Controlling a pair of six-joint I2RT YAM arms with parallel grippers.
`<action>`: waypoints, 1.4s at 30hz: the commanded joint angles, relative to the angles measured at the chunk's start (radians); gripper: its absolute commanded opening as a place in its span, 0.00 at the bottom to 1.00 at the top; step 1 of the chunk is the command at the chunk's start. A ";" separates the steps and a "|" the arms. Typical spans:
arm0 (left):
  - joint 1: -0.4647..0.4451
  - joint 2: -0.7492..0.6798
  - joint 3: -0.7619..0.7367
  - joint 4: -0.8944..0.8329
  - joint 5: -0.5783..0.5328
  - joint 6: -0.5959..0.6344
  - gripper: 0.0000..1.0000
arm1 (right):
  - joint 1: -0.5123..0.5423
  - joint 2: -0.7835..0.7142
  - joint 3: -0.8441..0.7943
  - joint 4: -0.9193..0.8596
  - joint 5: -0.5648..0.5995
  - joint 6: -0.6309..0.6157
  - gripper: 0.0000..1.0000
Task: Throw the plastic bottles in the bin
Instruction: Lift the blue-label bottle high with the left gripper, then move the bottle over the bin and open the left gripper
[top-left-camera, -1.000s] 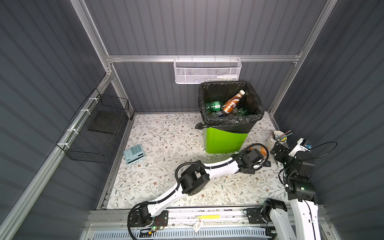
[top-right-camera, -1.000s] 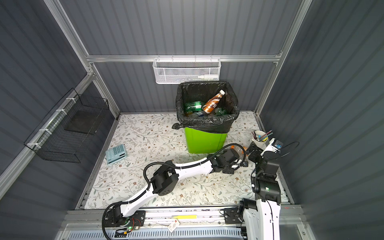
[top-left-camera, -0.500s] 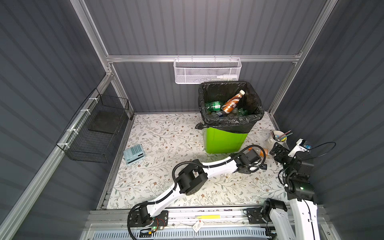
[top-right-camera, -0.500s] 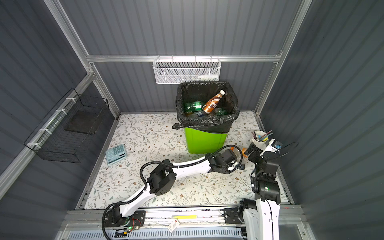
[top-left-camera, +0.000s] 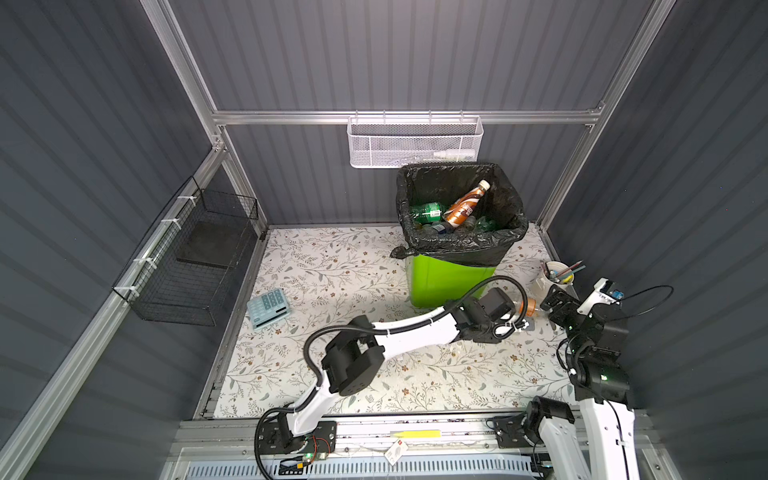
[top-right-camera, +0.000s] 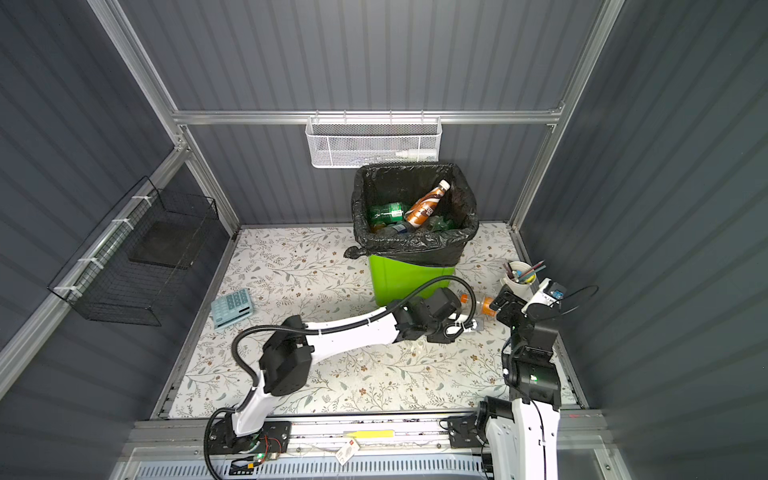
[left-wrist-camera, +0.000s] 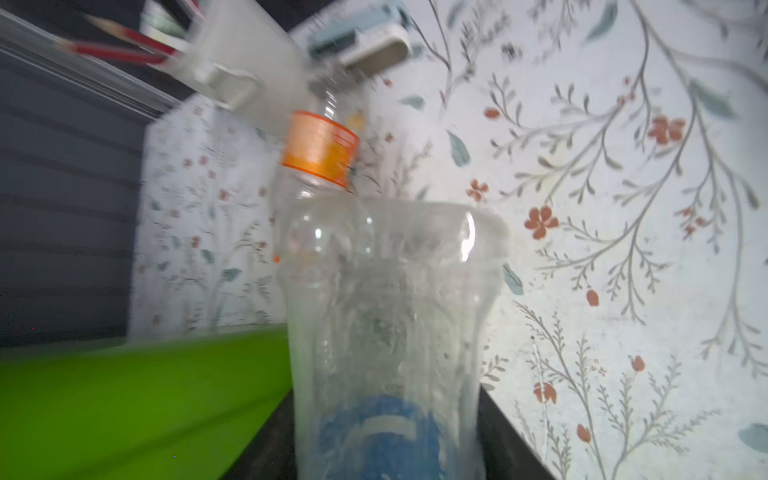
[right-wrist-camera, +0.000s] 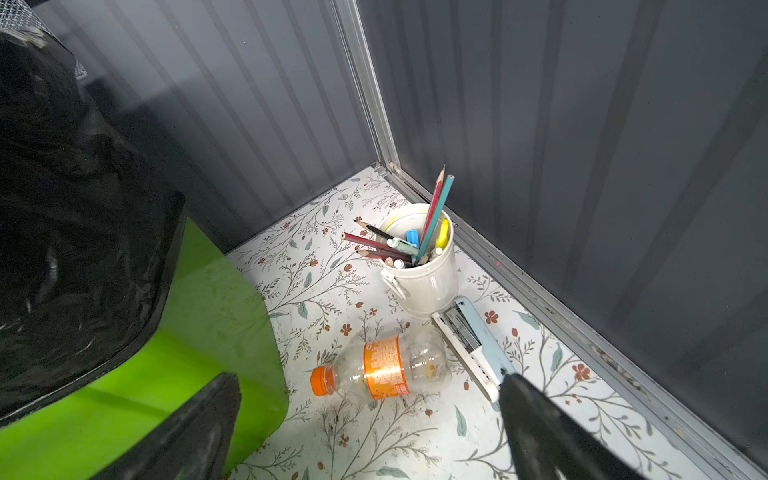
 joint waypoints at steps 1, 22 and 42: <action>0.012 -0.190 -0.037 0.158 -0.060 -0.044 0.58 | -0.004 -0.007 0.005 0.027 0.000 0.003 0.99; 0.275 -0.651 -0.073 0.700 0.019 -0.227 0.61 | -0.005 -0.014 0.004 0.078 -0.053 0.064 0.99; 0.401 -0.482 0.016 0.582 0.041 -0.410 1.00 | -0.009 -0.051 -0.019 0.003 -0.040 0.119 0.99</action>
